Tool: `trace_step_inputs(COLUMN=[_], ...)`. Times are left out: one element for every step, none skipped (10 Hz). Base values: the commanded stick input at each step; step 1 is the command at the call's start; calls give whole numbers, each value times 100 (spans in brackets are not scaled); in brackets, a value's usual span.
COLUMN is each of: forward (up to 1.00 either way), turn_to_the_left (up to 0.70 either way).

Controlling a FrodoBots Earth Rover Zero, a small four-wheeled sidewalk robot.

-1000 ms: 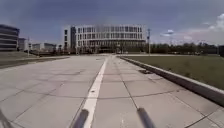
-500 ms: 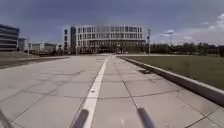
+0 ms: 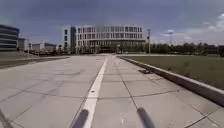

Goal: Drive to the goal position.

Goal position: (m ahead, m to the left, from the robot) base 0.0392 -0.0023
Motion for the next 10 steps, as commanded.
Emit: trace_step_inputs(forward=[7, 7, 7, 7, 7, 7, 7, 7, 7, 6], turn_to_the_left=[0, 0, 0, 0, 0, 0, 0, 0, 0, 0])
